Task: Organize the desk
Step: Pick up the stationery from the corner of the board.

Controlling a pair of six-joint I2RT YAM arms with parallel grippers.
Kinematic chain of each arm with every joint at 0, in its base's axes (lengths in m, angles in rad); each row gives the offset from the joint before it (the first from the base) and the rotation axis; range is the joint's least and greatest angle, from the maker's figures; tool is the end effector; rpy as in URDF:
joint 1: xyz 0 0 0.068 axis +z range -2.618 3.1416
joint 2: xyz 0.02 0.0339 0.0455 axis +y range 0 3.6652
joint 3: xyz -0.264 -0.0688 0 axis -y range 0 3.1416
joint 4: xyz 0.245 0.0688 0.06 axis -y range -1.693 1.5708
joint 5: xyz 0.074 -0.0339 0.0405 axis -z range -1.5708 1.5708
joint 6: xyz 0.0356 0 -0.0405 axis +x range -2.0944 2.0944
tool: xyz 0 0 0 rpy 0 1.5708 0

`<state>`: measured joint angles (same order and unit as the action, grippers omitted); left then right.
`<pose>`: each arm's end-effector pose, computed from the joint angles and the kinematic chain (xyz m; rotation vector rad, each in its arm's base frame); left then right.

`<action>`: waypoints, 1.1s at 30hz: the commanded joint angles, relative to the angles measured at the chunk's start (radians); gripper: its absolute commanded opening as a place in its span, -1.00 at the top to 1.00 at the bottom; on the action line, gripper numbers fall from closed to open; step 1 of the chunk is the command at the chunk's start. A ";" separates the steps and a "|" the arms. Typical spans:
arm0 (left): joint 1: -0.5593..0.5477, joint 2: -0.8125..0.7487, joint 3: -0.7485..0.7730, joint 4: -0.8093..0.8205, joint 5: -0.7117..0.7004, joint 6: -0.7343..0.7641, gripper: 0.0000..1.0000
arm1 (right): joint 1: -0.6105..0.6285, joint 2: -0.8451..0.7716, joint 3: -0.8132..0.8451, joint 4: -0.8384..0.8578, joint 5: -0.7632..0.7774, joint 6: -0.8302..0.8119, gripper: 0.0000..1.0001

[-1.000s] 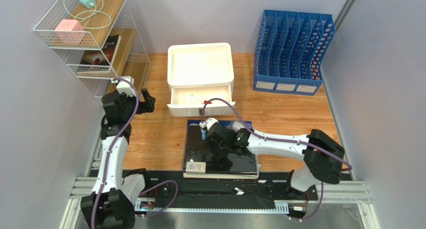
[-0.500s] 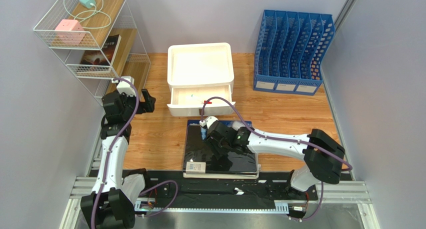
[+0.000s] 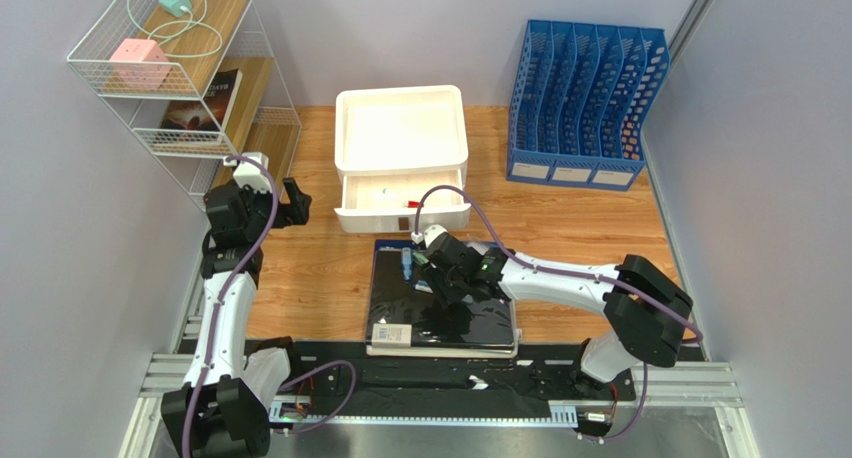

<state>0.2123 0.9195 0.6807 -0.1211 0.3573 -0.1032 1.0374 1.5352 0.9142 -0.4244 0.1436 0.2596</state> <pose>0.2105 0.0326 0.2860 -0.0640 1.9152 -0.2711 0.1567 0.2554 0.1891 -0.9483 2.4481 0.2759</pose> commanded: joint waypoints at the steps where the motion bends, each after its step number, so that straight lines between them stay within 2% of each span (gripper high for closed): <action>1: 0.009 -0.001 -0.003 0.043 0.017 0.005 -0.98 | 0.000 -0.007 -0.035 0.070 -0.042 0.038 0.00; 10: 0.009 -0.001 -0.003 0.041 0.014 0.005 -0.98 | 0.039 -0.053 -0.061 0.065 -0.065 0.086 0.22; 19: 0.010 -0.001 -0.003 0.043 0.011 0.005 -0.98 | 0.200 -0.080 -0.032 0.004 -0.036 0.168 0.24; 28: 0.009 -0.008 -0.004 0.041 0.017 0.005 -0.98 | 0.240 -0.089 -0.044 -0.016 0.004 0.202 0.00; 33: 0.009 -0.010 -0.007 0.043 0.016 0.007 -0.98 | 0.240 -0.095 -0.018 -0.022 0.008 0.187 -0.05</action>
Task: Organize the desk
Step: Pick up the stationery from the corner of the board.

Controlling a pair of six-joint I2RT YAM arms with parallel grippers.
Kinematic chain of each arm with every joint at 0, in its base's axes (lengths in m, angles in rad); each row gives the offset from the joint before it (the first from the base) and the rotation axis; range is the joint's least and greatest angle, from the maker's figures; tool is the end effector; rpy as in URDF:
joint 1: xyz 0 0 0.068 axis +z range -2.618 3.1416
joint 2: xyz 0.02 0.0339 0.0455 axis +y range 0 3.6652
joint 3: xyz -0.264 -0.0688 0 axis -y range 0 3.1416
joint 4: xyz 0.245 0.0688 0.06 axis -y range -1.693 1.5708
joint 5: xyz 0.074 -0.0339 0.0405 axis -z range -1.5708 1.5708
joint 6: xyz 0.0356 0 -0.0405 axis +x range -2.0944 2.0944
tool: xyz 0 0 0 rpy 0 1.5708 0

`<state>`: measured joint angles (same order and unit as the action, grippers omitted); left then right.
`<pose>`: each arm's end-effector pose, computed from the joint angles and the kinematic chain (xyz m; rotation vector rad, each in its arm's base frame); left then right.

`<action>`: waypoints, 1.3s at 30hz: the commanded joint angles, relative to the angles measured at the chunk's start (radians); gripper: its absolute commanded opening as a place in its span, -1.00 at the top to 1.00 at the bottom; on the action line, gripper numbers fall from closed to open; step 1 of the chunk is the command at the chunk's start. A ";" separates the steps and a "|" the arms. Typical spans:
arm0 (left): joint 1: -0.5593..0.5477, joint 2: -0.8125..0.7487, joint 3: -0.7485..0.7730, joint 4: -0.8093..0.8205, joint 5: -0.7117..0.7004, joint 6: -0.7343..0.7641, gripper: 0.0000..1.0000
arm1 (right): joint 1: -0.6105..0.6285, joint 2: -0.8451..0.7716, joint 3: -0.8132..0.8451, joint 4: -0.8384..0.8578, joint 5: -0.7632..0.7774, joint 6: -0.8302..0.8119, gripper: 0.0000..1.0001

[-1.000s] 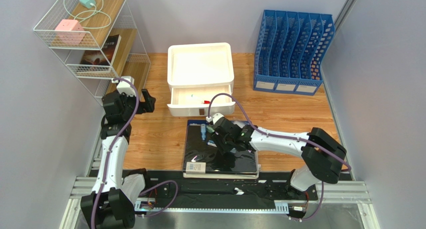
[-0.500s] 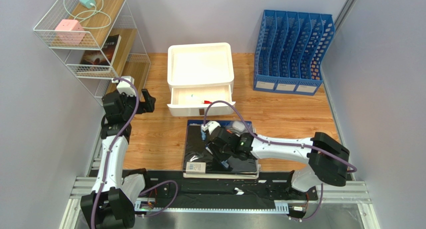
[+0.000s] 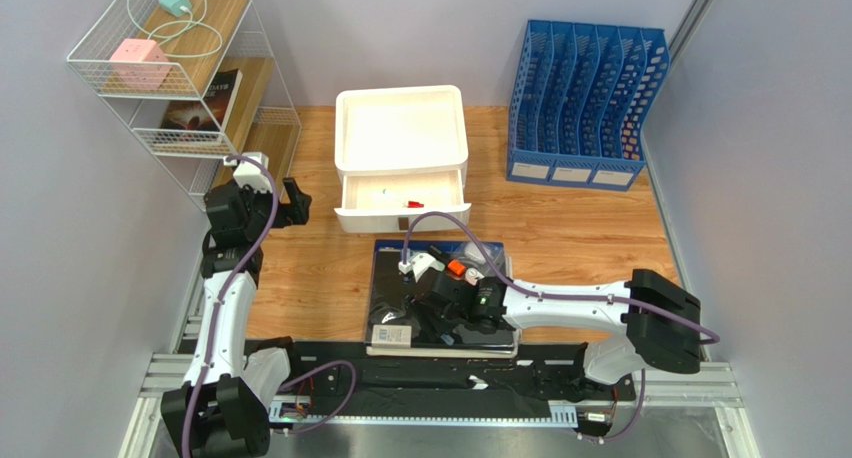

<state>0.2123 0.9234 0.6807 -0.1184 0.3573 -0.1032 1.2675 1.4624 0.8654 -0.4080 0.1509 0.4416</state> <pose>0.2113 0.0328 0.2855 -0.0643 1.9164 -0.2714 0.0906 0.2717 0.1957 -1.0003 2.4268 0.4452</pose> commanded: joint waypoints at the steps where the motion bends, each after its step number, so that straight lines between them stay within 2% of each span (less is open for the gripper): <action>1: 0.009 -0.014 -0.007 0.040 0.016 0.008 -0.98 | 0.010 -0.017 0.040 -0.040 -0.001 0.003 -0.06; 13: 0.009 -0.029 -0.017 0.046 0.022 0.010 -0.97 | 0.003 -0.031 0.035 -0.034 0.012 0.013 -0.04; 22: 0.009 -0.021 -0.017 0.046 0.026 0.010 -0.97 | 0.003 -0.036 0.095 -0.087 0.058 -0.007 -0.04; 39: 0.009 -0.012 -0.015 0.049 0.026 0.010 -0.97 | 0.027 -0.019 0.122 -0.063 0.035 -0.007 -0.02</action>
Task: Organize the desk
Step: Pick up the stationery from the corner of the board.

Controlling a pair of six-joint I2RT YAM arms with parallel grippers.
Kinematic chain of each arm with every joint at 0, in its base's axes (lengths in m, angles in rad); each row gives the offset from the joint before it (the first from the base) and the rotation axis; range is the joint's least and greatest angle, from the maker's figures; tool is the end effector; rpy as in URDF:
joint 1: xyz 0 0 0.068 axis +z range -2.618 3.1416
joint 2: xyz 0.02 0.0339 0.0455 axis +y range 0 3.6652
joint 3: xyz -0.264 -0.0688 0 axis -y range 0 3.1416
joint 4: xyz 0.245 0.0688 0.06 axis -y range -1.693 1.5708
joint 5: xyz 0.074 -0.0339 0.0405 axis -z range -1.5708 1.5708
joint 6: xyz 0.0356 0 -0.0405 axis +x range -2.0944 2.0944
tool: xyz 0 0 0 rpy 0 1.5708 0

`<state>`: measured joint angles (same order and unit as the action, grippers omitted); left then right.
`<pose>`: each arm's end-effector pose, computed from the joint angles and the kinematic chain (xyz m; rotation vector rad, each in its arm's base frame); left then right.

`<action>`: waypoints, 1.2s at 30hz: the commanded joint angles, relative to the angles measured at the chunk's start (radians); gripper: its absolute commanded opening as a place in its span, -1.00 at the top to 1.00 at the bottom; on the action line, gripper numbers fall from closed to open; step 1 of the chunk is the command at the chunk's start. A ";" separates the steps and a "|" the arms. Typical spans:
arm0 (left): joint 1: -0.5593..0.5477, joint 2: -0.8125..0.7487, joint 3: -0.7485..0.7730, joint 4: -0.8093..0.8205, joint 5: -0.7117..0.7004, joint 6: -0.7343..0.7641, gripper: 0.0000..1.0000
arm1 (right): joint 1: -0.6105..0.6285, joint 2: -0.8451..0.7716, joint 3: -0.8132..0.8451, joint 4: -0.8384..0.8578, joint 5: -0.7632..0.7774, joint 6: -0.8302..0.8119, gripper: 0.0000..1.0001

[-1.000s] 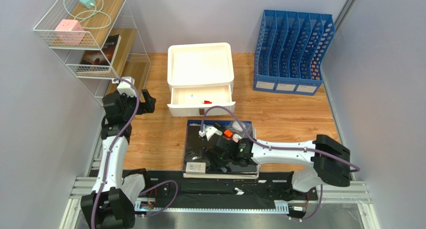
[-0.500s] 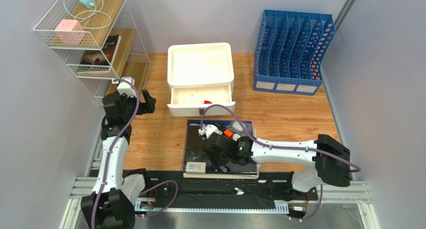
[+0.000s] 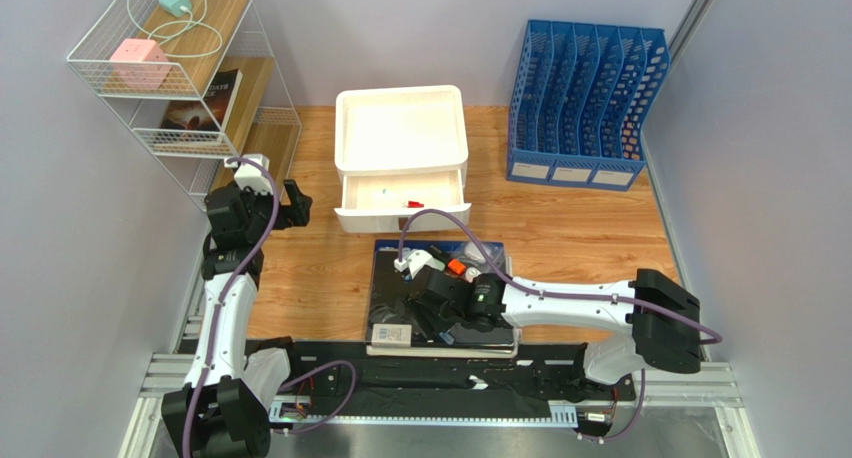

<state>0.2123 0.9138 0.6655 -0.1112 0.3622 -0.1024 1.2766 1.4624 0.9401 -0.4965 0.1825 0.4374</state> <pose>0.2093 0.0322 0.2827 -0.0598 1.9146 -0.2752 0.0905 0.2765 0.2129 -1.0042 2.4176 0.4035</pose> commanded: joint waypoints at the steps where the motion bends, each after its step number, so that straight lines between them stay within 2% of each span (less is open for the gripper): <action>1: 0.010 -0.004 0.002 0.044 0.021 0.009 -0.97 | 0.024 -0.016 0.049 0.026 0.005 -0.003 -0.02; 21: 0.009 -0.012 0.000 0.038 0.020 0.012 -0.97 | 0.059 0.041 0.043 0.047 0.028 -0.003 -0.02; 36: 0.009 -0.026 -0.001 0.034 0.020 0.012 -0.97 | 0.056 0.084 -0.014 0.107 -0.026 0.034 -0.01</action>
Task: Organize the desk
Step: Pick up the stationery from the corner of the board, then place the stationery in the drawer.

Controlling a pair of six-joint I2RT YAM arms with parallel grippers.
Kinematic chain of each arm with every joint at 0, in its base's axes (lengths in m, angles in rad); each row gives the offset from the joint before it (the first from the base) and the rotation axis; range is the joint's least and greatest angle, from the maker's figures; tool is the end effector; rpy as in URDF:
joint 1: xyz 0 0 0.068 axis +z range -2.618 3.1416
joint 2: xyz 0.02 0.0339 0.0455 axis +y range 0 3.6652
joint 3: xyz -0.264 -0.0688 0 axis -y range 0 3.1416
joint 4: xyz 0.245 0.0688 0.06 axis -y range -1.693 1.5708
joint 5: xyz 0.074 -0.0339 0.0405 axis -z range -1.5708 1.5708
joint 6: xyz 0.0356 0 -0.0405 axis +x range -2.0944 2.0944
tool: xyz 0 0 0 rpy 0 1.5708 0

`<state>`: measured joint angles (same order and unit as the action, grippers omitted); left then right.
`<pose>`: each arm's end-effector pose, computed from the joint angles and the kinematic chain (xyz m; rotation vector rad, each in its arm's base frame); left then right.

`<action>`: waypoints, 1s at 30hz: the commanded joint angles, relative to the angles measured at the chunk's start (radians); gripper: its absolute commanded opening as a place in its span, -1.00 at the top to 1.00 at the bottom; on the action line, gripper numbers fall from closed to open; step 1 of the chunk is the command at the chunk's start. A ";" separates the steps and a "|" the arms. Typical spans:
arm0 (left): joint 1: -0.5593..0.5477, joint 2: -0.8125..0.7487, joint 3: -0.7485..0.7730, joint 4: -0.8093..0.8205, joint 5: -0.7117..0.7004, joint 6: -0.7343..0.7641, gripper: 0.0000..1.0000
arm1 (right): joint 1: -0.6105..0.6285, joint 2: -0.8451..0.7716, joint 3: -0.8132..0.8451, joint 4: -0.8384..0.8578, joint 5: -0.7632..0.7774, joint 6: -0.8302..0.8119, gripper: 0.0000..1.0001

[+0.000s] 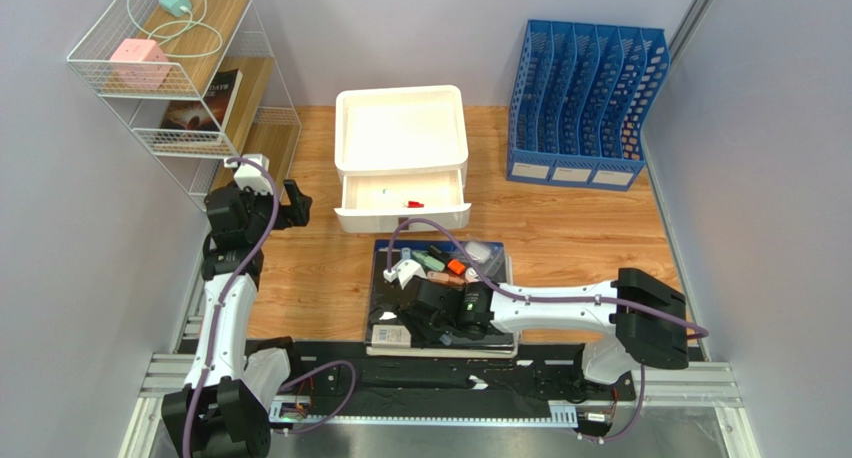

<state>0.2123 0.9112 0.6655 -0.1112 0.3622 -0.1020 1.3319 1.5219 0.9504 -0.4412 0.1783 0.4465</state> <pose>0.2089 0.0321 0.2832 -0.0587 1.9122 -0.2743 0.0779 0.2933 0.2026 -1.0623 2.3975 0.4357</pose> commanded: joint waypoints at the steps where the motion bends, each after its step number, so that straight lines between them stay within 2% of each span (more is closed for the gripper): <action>1: 0.009 -0.024 -0.001 0.033 0.020 0.012 -0.97 | 0.001 0.030 -0.027 0.055 -0.025 0.029 0.00; 3: 0.009 -0.026 -0.001 0.034 0.023 0.012 -0.97 | 0.000 0.035 -0.033 0.064 -0.037 0.032 0.04; 6: 0.009 -0.029 -0.006 0.036 0.021 0.012 -0.97 | 0.001 0.043 -0.033 0.068 -0.048 0.037 0.22; 13: 0.010 -0.031 -0.006 0.035 0.021 0.010 -0.97 | 0.000 0.034 0.007 0.019 -0.042 0.027 0.76; 19: 0.009 -0.031 -0.006 0.035 0.020 0.012 -0.97 | 0.000 -0.026 0.103 -0.091 0.009 -0.025 1.00; 26: 0.009 -0.028 -0.004 0.036 0.024 0.012 -0.97 | -0.003 -0.063 0.361 -0.255 0.121 -0.141 1.00; 30: 0.010 -0.028 -0.006 0.036 0.021 0.012 -0.97 | -0.052 -0.049 0.528 -0.323 0.182 -0.229 1.00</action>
<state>0.2123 0.8989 0.6624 -0.1108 0.3656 -0.1024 1.3228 1.5101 1.3231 -0.6903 0.2626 0.3309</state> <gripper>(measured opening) 0.989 0.054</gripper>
